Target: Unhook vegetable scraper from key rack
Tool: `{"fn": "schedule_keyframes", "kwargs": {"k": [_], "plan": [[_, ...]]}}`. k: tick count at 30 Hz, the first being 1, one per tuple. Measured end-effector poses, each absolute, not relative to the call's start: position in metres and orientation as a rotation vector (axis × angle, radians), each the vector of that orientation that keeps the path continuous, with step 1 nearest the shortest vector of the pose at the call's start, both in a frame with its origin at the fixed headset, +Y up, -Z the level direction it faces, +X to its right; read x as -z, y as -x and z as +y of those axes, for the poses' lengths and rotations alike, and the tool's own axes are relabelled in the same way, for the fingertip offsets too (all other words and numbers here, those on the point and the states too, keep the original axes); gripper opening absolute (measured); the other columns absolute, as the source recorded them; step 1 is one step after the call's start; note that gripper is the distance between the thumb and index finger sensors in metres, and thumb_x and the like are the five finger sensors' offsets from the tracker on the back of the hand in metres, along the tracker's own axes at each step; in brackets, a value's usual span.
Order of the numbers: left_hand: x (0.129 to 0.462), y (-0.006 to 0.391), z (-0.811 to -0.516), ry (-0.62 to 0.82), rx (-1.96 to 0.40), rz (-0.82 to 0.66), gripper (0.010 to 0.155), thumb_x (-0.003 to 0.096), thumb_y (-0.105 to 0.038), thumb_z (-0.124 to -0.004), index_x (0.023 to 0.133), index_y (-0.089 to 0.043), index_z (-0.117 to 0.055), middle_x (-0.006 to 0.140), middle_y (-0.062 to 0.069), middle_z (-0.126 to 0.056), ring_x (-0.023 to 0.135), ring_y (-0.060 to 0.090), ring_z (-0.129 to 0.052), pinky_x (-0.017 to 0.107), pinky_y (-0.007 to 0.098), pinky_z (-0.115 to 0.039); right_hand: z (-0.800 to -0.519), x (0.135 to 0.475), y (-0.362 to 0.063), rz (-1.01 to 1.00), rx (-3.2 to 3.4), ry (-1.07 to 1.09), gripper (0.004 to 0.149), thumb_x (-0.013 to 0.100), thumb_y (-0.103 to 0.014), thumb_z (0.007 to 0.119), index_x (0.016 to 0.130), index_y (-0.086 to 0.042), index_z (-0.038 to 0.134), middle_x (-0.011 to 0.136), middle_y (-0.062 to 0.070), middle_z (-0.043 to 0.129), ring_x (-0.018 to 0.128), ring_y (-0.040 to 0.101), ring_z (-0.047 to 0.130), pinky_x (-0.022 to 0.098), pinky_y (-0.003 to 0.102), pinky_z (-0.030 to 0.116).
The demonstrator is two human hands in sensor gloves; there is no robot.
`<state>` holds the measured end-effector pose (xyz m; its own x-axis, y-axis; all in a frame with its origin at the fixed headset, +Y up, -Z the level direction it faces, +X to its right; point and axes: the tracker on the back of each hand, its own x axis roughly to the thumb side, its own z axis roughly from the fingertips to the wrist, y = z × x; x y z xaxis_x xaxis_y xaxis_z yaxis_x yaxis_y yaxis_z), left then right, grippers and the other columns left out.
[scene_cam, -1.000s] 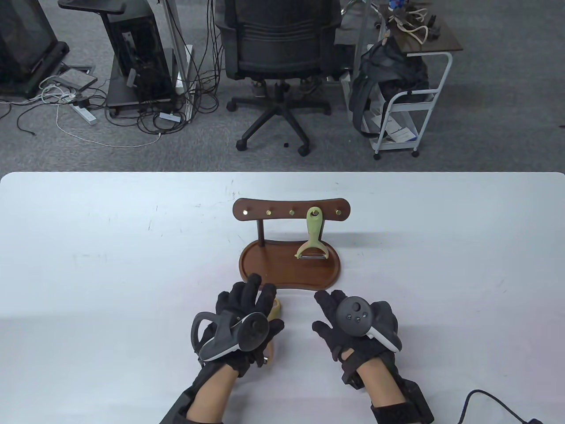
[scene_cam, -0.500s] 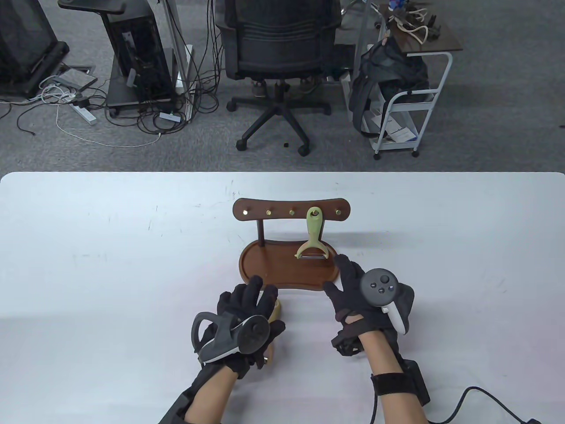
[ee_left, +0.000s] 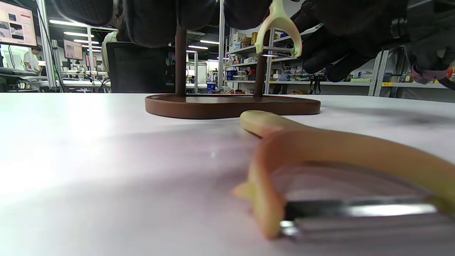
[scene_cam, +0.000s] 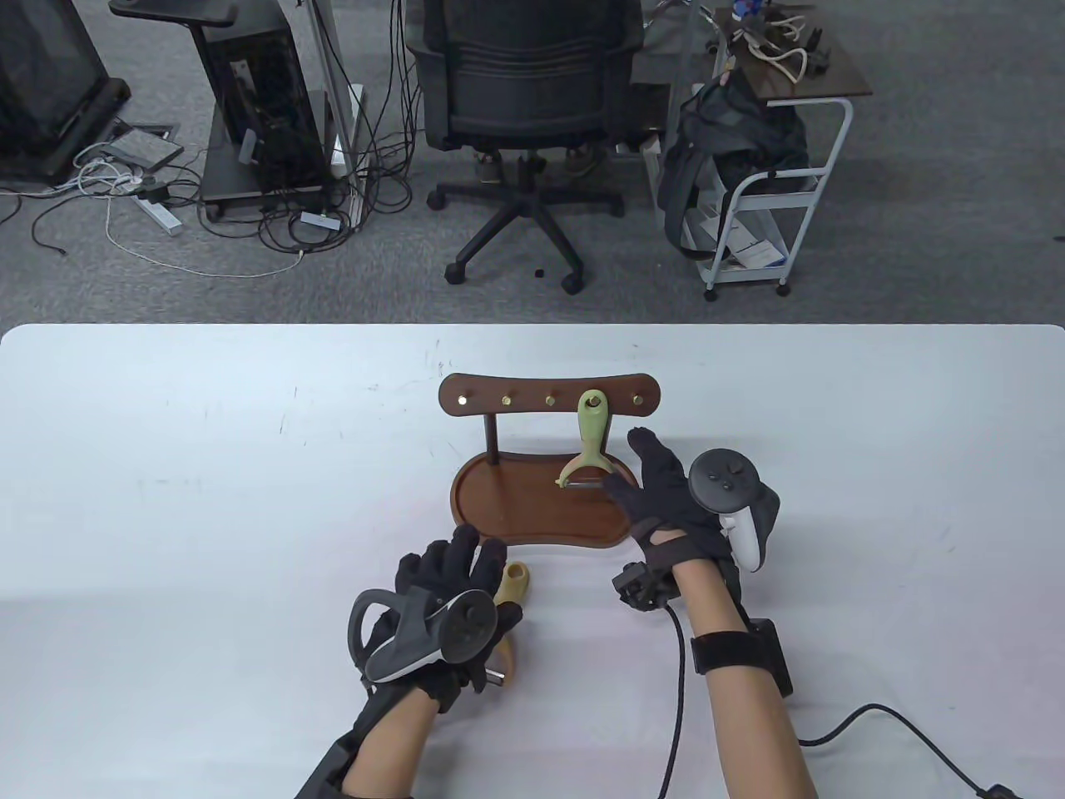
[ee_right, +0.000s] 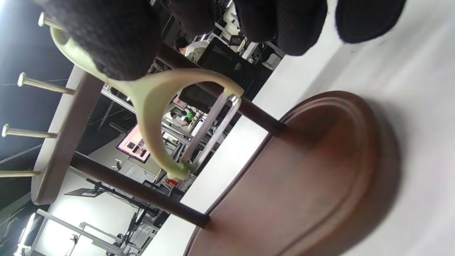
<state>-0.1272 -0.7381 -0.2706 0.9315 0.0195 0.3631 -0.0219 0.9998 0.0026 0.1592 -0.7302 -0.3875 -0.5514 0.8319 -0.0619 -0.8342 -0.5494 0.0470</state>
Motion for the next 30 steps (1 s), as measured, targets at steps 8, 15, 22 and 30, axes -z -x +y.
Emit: {"fn": "schedule_keyframes", "kwargs": {"k": [8, 15, 22, 30], "plan": [[0.271, 0.135, -0.741, 0.015, -0.026, -0.333, 0.079, 0.0495, -0.062, -0.066, 0.114, -0.022, -0.045, 0.119, 0.018, -0.044, 0.101, 0.048, -0.063, 0.068, 0.074, -0.052, -0.735, 0.406, -0.148, 0.134, -2.081, -0.025, 0.075, 0.044, -0.048, 0.078, 0.108, -0.02, 0.051, 0.107, 0.023, 0.052, 0.092, 0.047, 0.063, 0.059, 0.065, 0.059], [0.271, 0.144, -0.741, 0.021, -0.045, -0.3, 0.079, 0.0497, -0.062, -0.066, 0.114, -0.022, -0.046, 0.119, 0.018, -0.045, 0.1, 0.048, -0.064, 0.068, 0.074, -0.053, -0.741, 0.412, -0.151, 0.158, -1.986, -0.033, 0.065, 0.045, -0.045, 0.078, 0.1, -0.014, 0.068, 0.103, 0.022, 0.062, 0.088, 0.047, 0.069, 0.057, 0.065, 0.062], [0.27, 0.143, -0.741, 0.028, -0.033, -0.296, 0.078, 0.0497, -0.062, -0.066, 0.114, -0.021, -0.046, 0.119, 0.018, -0.045, 0.1, 0.048, -0.064, 0.068, 0.074, -0.053, -0.744, 0.413, -0.151, 0.166, -1.965, -0.073, 0.053, 0.044, -0.04, 0.078, 0.09, -0.014, 0.081, 0.092, 0.019, 0.078, 0.078, 0.044, 0.081, 0.054, 0.063, 0.065], [0.269, 0.143, -0.741, 0.031, -0.033, -0.297, 0.078, 0.0499, -0.061, -0.066, 0.114, -0.021, -0.047, 0.119, 0.018, -0.045, 0.1, 0.048, -0.064, 0.068, 0.074, -0.053, -0.739, 0.408, -0.144, 0.124, -1.981, -0.118, 0.049, 0.044, -0.038, 0.076, 0.087, -0.016, 0.082, 0.087, 0.016, 0.082, 0.076, 0.041, 0.084, 0.053, 0.061, 0.067]]}}
